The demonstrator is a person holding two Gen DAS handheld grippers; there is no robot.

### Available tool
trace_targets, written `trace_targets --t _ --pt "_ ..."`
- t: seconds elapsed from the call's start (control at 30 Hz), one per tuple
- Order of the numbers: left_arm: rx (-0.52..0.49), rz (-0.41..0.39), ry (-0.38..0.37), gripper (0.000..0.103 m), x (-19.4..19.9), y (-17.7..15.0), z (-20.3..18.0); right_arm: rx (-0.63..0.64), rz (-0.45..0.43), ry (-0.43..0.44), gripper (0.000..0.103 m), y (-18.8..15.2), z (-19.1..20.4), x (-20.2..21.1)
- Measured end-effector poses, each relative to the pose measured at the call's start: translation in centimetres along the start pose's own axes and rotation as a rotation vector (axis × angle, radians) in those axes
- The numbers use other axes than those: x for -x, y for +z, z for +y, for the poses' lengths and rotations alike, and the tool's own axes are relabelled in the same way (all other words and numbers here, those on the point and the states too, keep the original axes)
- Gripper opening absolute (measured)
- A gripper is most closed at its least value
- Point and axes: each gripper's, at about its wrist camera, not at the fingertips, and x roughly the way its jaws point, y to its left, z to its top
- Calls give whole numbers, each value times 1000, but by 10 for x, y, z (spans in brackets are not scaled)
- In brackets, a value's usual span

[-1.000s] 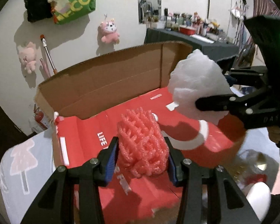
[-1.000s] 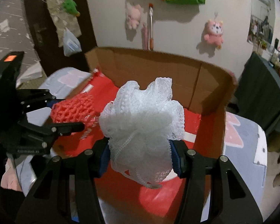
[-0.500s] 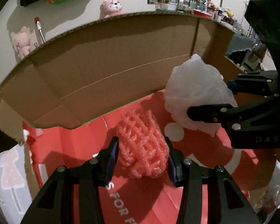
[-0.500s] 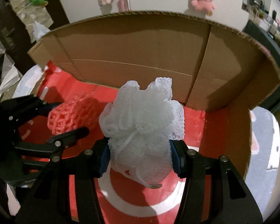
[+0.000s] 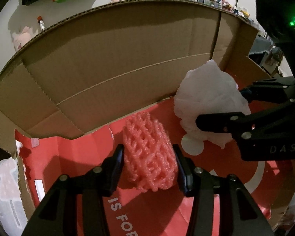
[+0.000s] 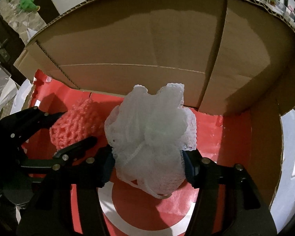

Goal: Organize soft objects
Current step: 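Carry the foam net and bath puff into the cardboard box with both tools, then open both tools to release the foam net and bath puff in the box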

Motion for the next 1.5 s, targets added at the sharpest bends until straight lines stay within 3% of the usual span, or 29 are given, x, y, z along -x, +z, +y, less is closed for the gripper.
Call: trace_targets --t 0.23,0.5,0.73,0.87,1.0,1.07,1.2,1.5 --pt "8 2 3 55 -1 4 5 -13 -7 -7 65 2 1 0" --pt "22 -34 2 74 12 4 10 -17 -18 -23 73 0 2 3" --pt "45 -79 6 83 33 2 12 1 -48 -49 78 -4 9 21" --pt "57 -112 9 84 52 -4 12 6 -83 -51 78 -3 11 43" --pt "94 -171 6 97 74 -11 3 20 -128 -59 78 -10 17 75" --pt "114 -203 5 98 88 -15 3 27 -152 -63 78 -15 23 87" --pt "158 -278 1 102 125 -29 0 50 -219 -64 85 -33 41 120" --pt "166 -459 32 103 215 -74 -23 122 -400 -73 88 -96 74 206"
